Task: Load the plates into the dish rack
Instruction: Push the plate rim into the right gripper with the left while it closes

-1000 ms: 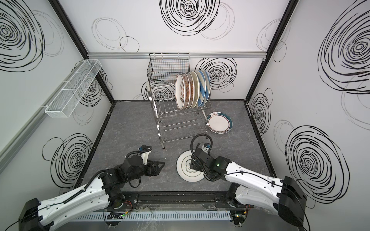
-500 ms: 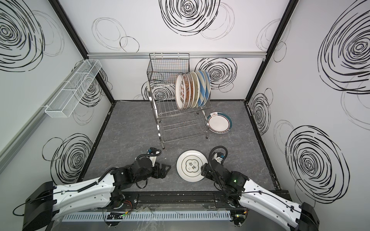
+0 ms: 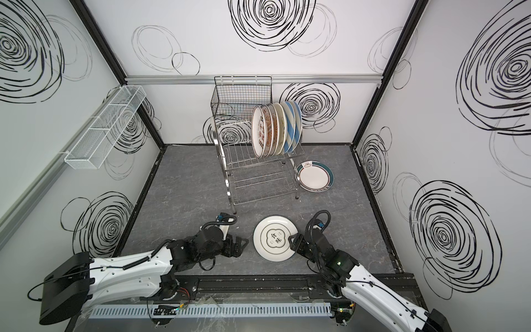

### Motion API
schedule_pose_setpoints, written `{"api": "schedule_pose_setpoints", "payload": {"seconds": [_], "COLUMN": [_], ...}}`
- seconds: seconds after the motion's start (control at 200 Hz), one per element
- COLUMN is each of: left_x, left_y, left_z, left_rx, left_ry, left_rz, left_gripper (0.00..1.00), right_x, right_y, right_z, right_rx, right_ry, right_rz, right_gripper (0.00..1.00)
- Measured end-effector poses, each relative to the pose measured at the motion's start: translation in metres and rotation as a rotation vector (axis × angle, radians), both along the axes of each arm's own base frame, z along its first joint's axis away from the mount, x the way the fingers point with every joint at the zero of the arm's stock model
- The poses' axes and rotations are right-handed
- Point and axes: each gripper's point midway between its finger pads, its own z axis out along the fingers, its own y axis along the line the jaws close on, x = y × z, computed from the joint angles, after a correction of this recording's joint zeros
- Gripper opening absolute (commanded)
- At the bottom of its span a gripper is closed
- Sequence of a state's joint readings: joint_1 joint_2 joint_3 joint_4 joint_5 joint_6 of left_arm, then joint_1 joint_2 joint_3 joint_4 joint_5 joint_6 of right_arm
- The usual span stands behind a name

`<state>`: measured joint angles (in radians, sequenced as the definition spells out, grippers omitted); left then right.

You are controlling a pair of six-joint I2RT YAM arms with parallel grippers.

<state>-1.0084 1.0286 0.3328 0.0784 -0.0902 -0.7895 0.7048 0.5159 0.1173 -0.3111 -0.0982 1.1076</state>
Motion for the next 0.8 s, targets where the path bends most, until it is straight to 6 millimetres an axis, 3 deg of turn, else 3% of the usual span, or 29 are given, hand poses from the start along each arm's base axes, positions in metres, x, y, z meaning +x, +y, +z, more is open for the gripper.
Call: {"api": "schedule_pose_setpoints", "payload": {"seconds": [0.18, 0.455, 0.665, 0.8], "left_x": [-0.001, -0.001, 0.003, 0.005], "left_y": [-0.001, -0.002, -0.011, -0.012], "left_z": [0.0, 0.003, 0.02, 0.025], "left_rx": [0.0, 0.0, -0.027, -0.035], "left_ry": [0.0, -0.002, -0.017, -0.022], "left_rz": [-0.004, -0.008, -0.016, -0.018], "left_gripper": [0.96, 0.96, 0.96, 0.96], "right_x": [0.008, 0.014, 0.016, 0.018], "right_y": [0.006, 0.007, 0.004, 0.003], "right_z": [0.0, -0.005, -0.012, -0.013], "right_rx": [0.022, 0.055, 0.038, 0.033], "right_ry": [-0.022, -0.047, -0.035, -0.034], "right_rz": [0.022, 0.025, 0.026, 0.027], "right_gripper": [0.63, 0.41, 0.19, 0.11]}}
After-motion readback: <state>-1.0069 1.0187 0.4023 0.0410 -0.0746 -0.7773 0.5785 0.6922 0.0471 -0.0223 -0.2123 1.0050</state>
